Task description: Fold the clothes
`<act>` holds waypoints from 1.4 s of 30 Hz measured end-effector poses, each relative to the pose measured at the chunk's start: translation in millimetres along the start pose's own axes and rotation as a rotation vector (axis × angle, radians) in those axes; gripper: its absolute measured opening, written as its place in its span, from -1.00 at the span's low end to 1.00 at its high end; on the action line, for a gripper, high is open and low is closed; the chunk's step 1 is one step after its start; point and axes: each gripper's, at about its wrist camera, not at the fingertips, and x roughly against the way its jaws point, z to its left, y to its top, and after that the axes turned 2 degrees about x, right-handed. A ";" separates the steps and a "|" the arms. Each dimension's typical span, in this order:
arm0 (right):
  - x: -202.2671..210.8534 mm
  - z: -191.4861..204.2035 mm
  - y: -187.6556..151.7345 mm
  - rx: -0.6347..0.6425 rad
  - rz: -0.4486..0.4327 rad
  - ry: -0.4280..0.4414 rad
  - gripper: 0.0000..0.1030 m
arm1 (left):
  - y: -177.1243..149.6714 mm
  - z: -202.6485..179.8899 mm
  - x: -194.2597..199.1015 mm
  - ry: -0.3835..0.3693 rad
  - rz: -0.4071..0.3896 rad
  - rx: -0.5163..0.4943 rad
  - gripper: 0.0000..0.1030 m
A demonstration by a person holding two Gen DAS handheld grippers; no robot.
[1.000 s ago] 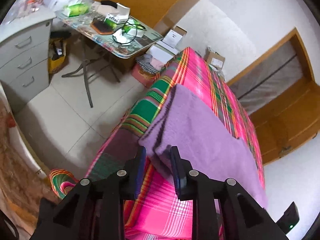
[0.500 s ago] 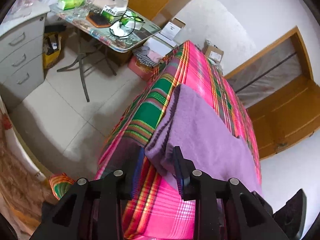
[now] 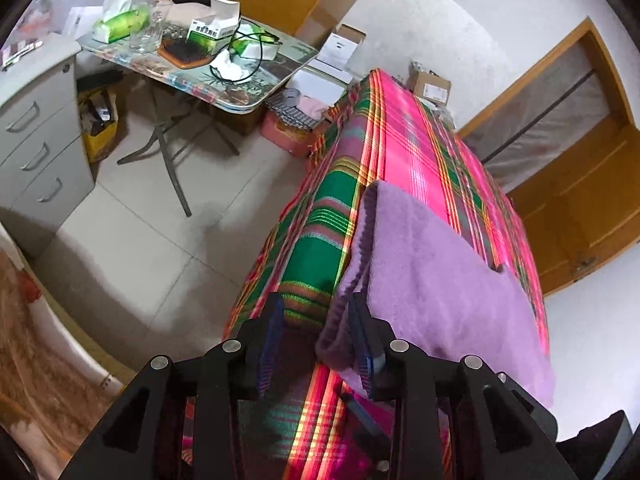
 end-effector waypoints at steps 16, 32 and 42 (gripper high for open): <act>6.0 -21.3 -7.7 -0.144 -0.061 0.035 -0.73 | 21.8 -8.2 -15.8 -0.052 0.084 -0.010 -0.29; 25.3 -38.9 -19.7 -0.208 -0.147 0.051 -0.76 | 33.8 -19.6 -27.9 -0.119 0.176 0.040 -0.11; 24.2 -37.3 -19.0 -0.185 -0.163 0.051 -0.76 | 32.6 -21.1 -28.5 -0.223 0.208 0.092 -0.11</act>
